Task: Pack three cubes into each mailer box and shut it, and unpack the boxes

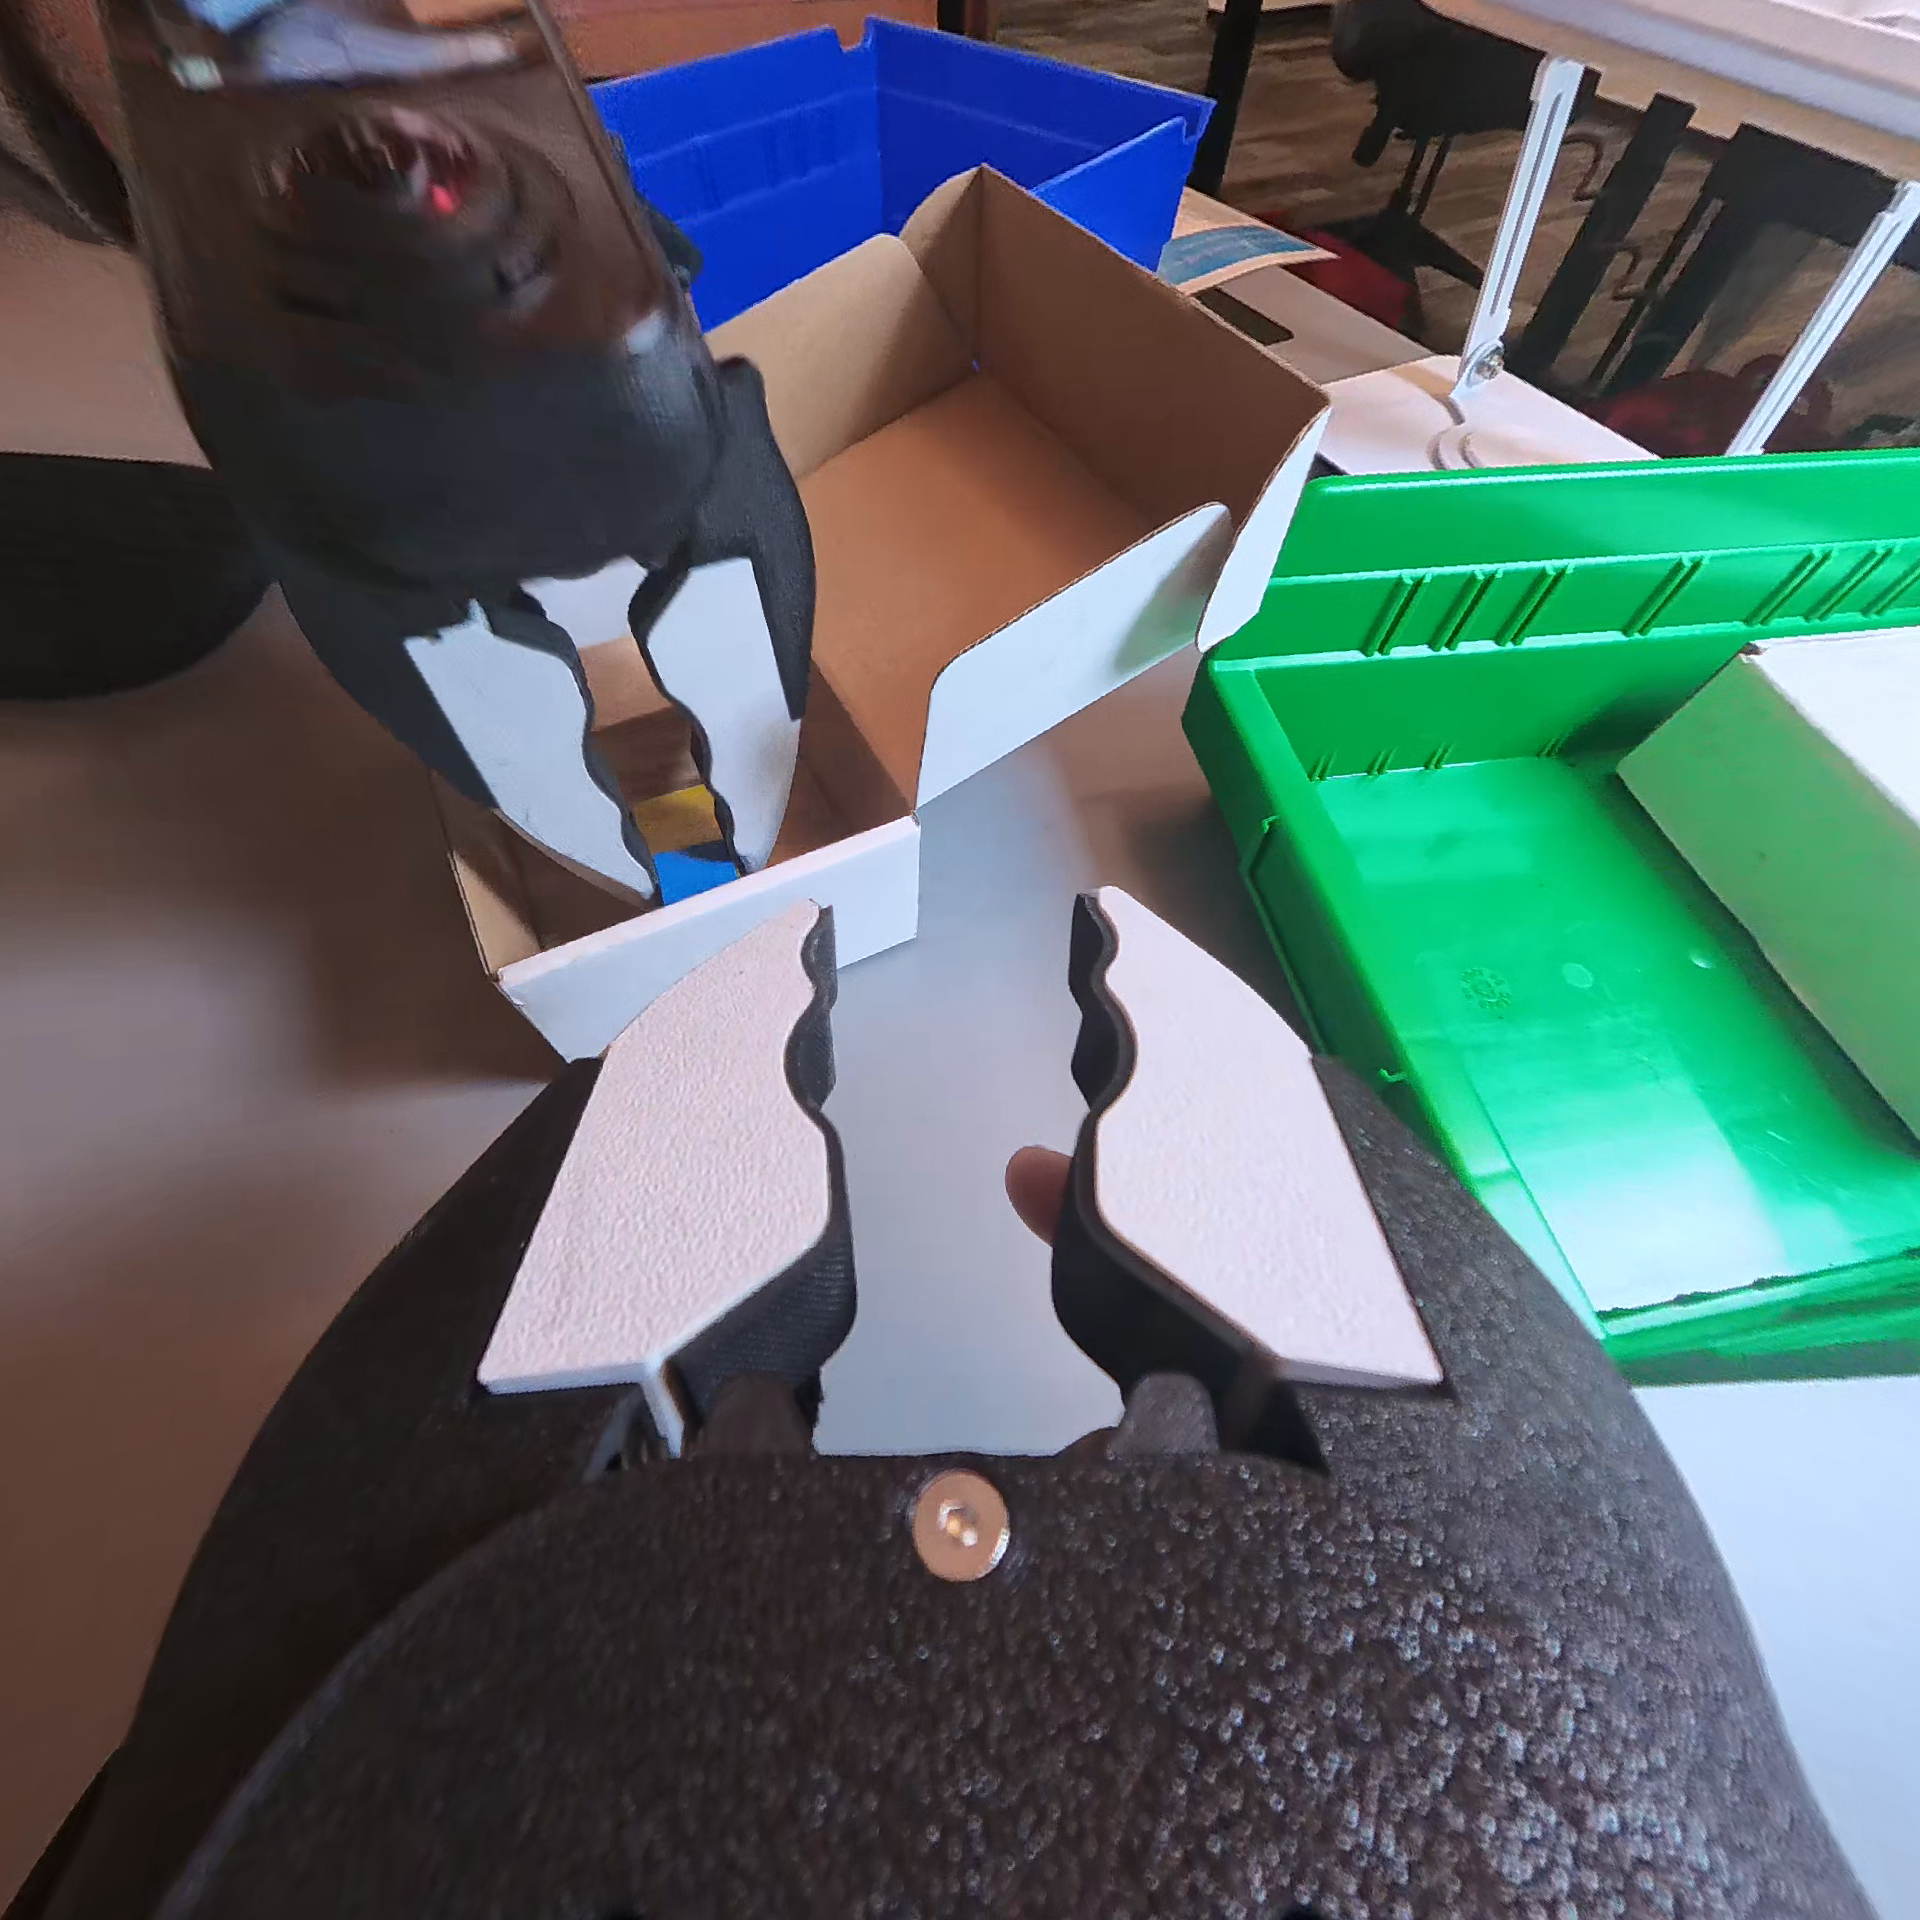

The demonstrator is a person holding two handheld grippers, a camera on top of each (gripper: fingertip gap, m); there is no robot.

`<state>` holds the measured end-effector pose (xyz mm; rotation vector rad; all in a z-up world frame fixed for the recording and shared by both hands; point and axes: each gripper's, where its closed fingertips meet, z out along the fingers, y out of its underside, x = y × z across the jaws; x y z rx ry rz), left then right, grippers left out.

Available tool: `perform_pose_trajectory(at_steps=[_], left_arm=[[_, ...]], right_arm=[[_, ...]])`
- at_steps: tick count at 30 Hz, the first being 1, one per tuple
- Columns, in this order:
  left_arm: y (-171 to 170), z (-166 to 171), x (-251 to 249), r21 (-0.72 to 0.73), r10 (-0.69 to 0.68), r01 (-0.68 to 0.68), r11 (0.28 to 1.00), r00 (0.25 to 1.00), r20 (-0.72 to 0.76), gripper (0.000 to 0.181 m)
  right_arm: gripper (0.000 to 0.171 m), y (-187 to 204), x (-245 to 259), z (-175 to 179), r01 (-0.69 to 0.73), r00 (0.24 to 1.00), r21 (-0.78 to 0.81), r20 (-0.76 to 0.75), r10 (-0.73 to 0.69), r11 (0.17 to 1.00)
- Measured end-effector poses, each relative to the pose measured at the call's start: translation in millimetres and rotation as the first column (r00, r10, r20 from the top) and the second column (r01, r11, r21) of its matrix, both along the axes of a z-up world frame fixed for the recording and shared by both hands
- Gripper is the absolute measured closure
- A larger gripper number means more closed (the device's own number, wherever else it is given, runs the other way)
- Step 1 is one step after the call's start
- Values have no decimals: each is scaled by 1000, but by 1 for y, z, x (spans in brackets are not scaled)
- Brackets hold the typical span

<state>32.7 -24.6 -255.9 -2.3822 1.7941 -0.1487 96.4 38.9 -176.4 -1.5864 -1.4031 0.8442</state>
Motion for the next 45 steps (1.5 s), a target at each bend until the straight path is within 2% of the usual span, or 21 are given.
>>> perform_pose_trajectory(at_steps=[1,7,15,18,21,24,27,31,33,36,39,41,42,44,45], left_arm=[[-1,-4,-4,-7,-8,8,1000,1000,-25,159],[1,-8,-26,22,-7,9,1000,995,-95,159],[-2,-3,-13,36,-27,28,999,999,-21,144],[10,28,-9,117,-6,-2,993,998,70,142],[26,75,-18,222,58,-109,969,973,225,138],[41,122,-48,323,142,-289,901,901,411,138],[48,146,-97,326,257,-523,787,759,598,142],[43,134,-160,173,406,-759,628,509,759,146],[35,120,-170,61,448,-793,606,403,798,147],[29,106,-166,-57,474,-793,607,304,826,147],[35,99,-158,-85,483,-796,600,276,831,145],[42,91,-155,-59,502,-801,596,313,806,144],[44,88,-151,-60,504,-795,604,322,801,143],[44,89,-140,-69,479,-772,632,319,818,157],[41,92,-134,-60,449,-751,657,326,832,164]], right_arm=[[128,0,0,0,1,1000,-1,0,-1,1000],[128,0,-1,-3,-1,1000,-11,9,1,1000],[128,0,-1,-5,-1,1000,-17,10,1,1000],[128,0,-1,-4,-1,1000,-15,7,1,1000],[128,-1,-1,-3,-6,1000,-13,3,6,1000],[128,-4,-3,-4,-17,1000,-26,-1,17,1000],[128,-8,-8,-4,-23,1000,-95,-23,21,995],[126,-5,-19,2,10,995,-240,-92,-33,971],[124,2,-25,2,50,992,-282,-100,-81,958],[119,17,-38,7,111,980,-365,-116,-163,924],[116,30,-51,13,139,966,-476,-128,-224,869],[118,37,-57,10,181,965,-478,-84,-250,860],[124,38,-61,9,191,965,-457,-74,-251,869],[153,30,-70,9,174,974,-384,-70,-217,907],[160,26,-72,8,169,978,-318,-64,-199,933]])
